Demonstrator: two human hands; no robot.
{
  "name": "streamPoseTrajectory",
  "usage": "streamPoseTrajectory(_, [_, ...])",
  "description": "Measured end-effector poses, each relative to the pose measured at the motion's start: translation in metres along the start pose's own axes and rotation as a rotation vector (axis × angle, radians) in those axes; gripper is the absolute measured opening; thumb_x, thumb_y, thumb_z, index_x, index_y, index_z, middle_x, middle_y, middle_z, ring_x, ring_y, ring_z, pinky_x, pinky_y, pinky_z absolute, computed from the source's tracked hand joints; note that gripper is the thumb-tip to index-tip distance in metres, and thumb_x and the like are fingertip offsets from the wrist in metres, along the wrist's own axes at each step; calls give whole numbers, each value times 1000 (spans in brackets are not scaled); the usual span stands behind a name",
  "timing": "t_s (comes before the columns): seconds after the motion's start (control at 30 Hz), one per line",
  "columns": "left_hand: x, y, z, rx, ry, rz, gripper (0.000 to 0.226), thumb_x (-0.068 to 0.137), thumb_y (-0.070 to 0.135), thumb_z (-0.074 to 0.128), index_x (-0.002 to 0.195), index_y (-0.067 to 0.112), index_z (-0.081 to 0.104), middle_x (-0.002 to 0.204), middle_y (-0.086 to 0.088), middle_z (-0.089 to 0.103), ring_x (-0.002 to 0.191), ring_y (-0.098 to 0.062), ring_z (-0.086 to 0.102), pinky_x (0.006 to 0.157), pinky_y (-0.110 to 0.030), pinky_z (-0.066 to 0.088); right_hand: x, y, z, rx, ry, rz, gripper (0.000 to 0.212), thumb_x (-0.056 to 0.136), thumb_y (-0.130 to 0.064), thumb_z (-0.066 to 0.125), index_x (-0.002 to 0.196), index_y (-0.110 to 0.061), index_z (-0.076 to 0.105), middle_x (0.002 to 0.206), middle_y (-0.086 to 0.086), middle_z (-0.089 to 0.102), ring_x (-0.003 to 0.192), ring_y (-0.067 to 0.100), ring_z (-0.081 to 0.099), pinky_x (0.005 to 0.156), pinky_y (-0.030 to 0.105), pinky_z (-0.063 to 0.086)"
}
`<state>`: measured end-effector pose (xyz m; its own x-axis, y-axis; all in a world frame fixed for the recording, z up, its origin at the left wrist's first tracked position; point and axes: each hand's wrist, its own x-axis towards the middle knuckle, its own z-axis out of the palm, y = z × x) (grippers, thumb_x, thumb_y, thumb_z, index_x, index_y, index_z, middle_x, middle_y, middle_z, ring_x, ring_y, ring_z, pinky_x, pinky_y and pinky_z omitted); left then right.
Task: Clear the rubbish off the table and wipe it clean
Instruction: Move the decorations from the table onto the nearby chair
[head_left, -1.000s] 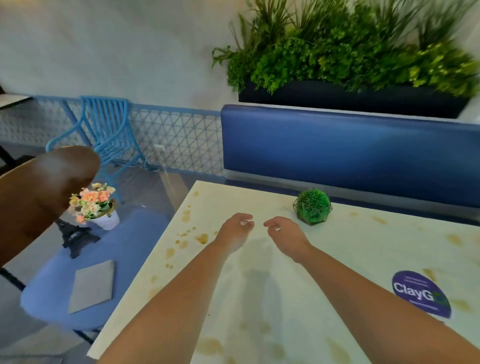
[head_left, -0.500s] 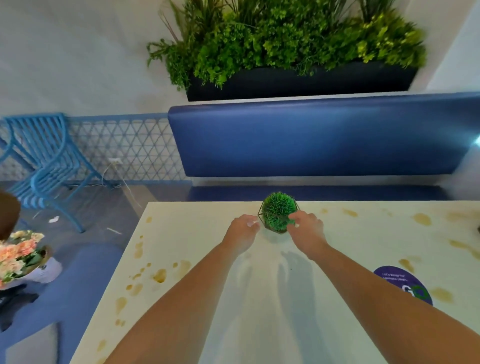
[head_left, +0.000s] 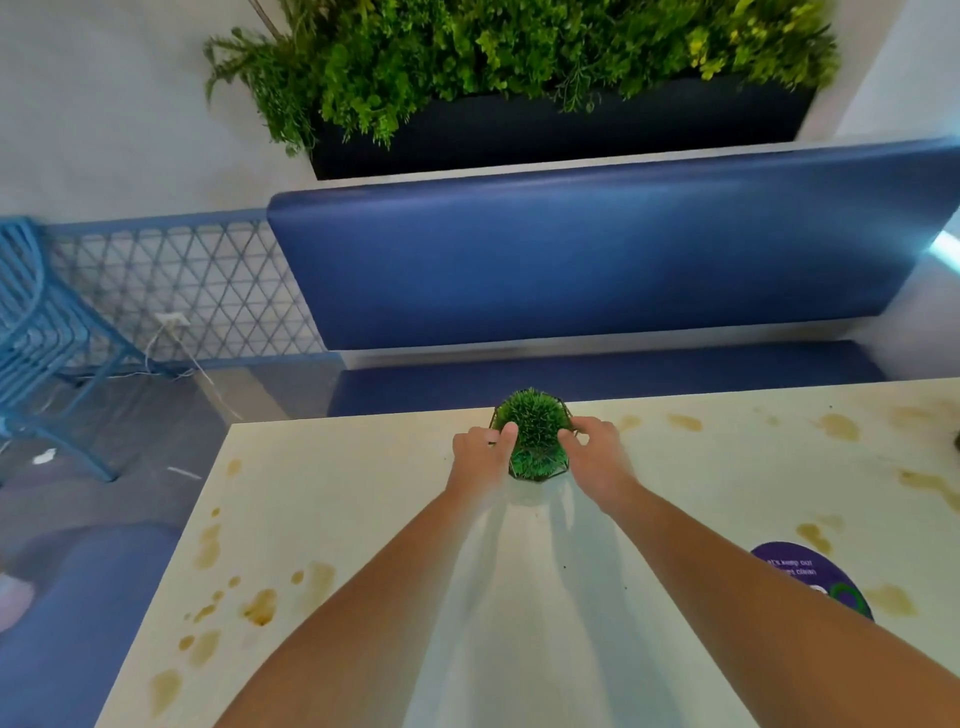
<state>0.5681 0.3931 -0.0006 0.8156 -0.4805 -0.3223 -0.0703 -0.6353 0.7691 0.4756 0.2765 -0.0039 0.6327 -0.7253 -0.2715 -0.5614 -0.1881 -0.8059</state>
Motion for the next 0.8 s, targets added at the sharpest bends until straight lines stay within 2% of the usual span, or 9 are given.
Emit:
streamPoseTrajectory(0.03, [-1, 2, 0, -3, -2, -11, 54, 101, 44, 41, 53, 19, 35, 65, -5, 36, 99, -44, 43, 70, -41, 31, 0, 0, 1, 38, 5, 11, 34, 98, -28, 52, 129, -14, 58, 133, 8, 51, 107, 21, 54, 86, 25, 39])
streamPoseTrajectory(0.1, [-2, 4, 0, -36, -6, -62, 53, 99, 50, 42, 58, 17, 42, 74, -8, 40, 112, -36, 39, 74, -36, 28, -3, -2, 2, 101, 9, 55, 34, 96, -29, 56, 127, -13, 60, 132, 9, 51, 110, 22, 55, 88, 26, 40])
streamPoseTrajectory(0.2, [-5, -6, -1, -61, 37, -131, 53, 94, 57, 48, 90, 5, 57, 90, -11, 44, 114, -28, 36, 87, -35, 35, -12, -5, 2, 141, -6, 58, 34, 94, -34, 58, 124, -17, 61, 131, 7, 51, 112, 22, 54, 94, 31, 43])
streamPoseTrajectory(0.33, [-20, -15, -16, -87, 119, -172, 63, 86, 60, 59, 108, 1, 63, 110, -15, 52, 102, -21, 36, 76, -27, 31, -33, -20, 7, 154, -40, 21, 32, 94, -36, 60, 121, -19, 59, 124, 4, 44, 105, 21, 52, 86, 31, 43])
streamPoseTrajectory(0.43, [-35, -23, -34, -85, 147, -147, 49, 86, 55, 63, 80, 7, 65, 87, -12, 59, 112, -28, 44, 76, -30, 30, -53, -33, 15, 167, -80, 1, 33, 95, -38, 58, 123, -20, 55, 122, 3, 40, 101, 19, 48, 82, 30, 38])
streamPoseTrajectory(0.53, [-61, -43, -59, -105, 200, -140, 51, 84, 52, 68, 55, 15, 50, 66, -6, 53, 104, -33, 53, 72, -32, 32, -77, -44, 31, 185, -157, -20, 30, 96, -41, 54, 119, -22, 53, 123, 3, 43, 101, 20, 49, 81, 30, 37])
streamPoseTrajectory(0.67, [-88, -67, -95, -196, 315, -174, 48, 81, 47, 73, 57, 15, 47, 80, -14, 57, 100, -34, 53, 56, -33, 31, -101, -60, 58, 190, -251, -61, 21, 96, -42, 53, 109, -26, 52, 125, 7, 51, 106, 23, 54, 81, 32, 41])
streamPoseTrajectory(0.77, [-111, -86, -128, -257, 430, -174, 50, 83, 36, 74, 57, 17, 36, 75, -7, 40, 69, -21, 42, 49, -32, 38, -121, -81, 86, 170, -333, -105, 19, 96, -38, 56, 109, -26, 52, 125, 8, 52, 107, 23, 54, 73, 28, 41])
streamPoseTrajectory(0.8, [-118, -91, -138, -257, 460, -186, 48, 83, 36, 73, 60, 17, 36, 79, -7, 39, 66, -18, 41, 46, -27, 37, -127, -87, 96, 165, -357, -118, 19, 96, -37, 56, 110, -25, 52, 125, 8, 52, 107, 22, 54, 69, 27, 40])
